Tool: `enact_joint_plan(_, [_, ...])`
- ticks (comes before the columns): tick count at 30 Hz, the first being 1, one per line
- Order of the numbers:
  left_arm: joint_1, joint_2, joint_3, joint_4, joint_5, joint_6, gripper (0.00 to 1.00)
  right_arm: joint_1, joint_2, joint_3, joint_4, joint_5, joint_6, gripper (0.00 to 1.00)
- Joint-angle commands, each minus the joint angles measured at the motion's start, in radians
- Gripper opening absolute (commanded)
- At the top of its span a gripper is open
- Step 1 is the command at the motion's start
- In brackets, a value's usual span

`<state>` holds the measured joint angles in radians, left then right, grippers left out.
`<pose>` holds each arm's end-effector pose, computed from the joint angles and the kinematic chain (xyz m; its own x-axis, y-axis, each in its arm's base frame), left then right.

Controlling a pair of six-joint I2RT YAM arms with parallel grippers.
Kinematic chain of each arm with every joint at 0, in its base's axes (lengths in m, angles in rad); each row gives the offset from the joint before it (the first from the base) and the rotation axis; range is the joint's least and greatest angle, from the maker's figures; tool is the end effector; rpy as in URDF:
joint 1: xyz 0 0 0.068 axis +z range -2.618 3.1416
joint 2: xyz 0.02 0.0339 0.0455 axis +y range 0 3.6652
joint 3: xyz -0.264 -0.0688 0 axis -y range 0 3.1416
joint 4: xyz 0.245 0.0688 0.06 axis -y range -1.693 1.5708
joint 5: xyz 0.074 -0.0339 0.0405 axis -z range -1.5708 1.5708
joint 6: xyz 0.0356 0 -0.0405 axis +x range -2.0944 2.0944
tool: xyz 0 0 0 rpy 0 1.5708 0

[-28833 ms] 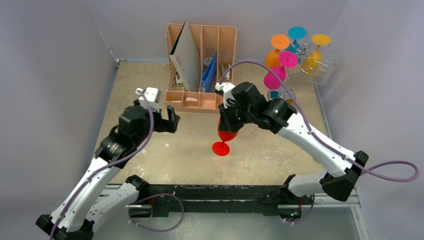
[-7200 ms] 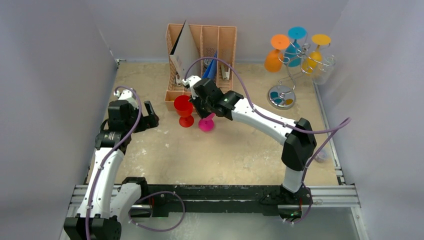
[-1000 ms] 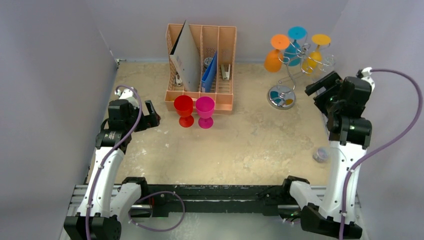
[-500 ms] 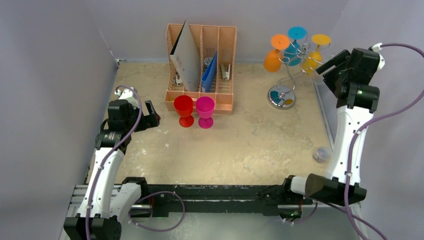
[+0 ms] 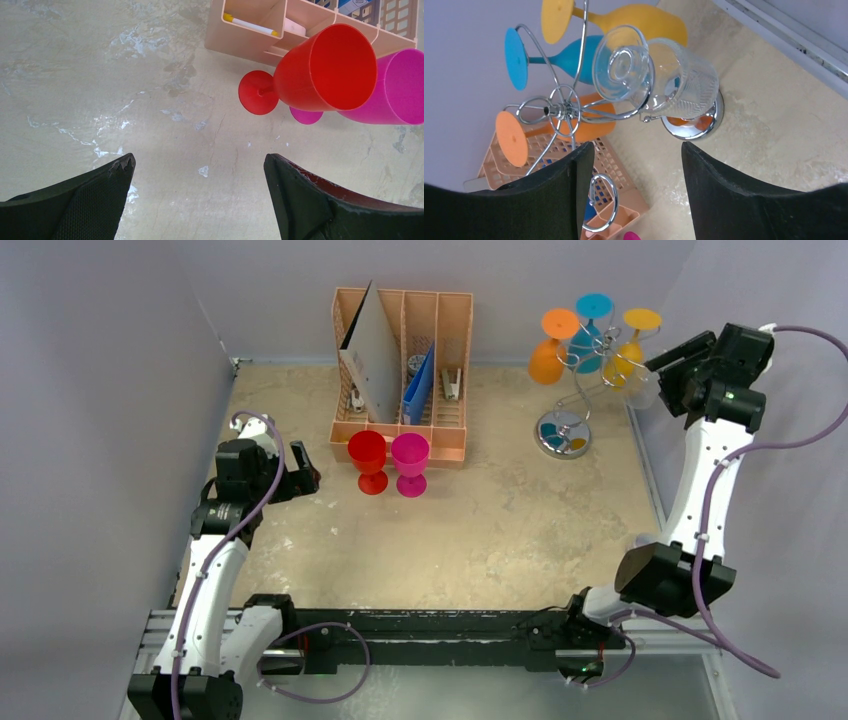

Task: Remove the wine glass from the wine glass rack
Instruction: Pick up the wine glass from the wine rack.

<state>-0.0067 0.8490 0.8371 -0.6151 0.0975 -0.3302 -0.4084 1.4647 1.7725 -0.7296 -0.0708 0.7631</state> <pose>0.1799 -0.0047 0.3045 -0.5827 -0.3188 -0.7475 -0.1094 0.9422 -0.3166 0.2830 -0.1197 0.4626 -0.0387 0.7680 -0.6393 0.5032 0.5677 0.6515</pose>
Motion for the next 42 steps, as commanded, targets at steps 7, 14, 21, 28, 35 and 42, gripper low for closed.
enact_joint_plan(7, [0.005, 0.004, -0.001, 0.031, 0.011, 0.010, 1.00, -0.020, 0.023, 0.075, 0.098, 0.103, 0.034, 0.54])
enact_joint_plan(14, [0.005, 0.003, -0.001, 0.034, 0.017, 0.008, 1.00, -0.023, 0.087, 0.127, 0.089, 0.078, 0.011, 0.47])
enact_joint_plan(21, [0.005, 0.003, -0.001, 0.032, 0.015, 0.008, 1.00, -0.023, 0.135, 0.158, 0.088, 0.039, -0.001, 0.40])
enact_joint_plan(28, [0.005, 0.003, -0.001, 0.034, 0.015, 0.008, 1.00, -0.024, 0.155, 0.181, 0.089, 0.041, -0.037, 0.32])
enact_joint_plan(35, [0.005, 0.004, -0.001, 0.034, 0.017, 0.008, 1.00, -0.024, 0.134, 0.158, 0.085, 0.057, -0.075, 0.19])
enact_joint_plan(42, [0.005, 0.001, 0.000, 0.034, 0.019, 0.008, 1.00, -0.024, 0.090, 0.111, 0.099, 0.041, -0.081, 0.07])
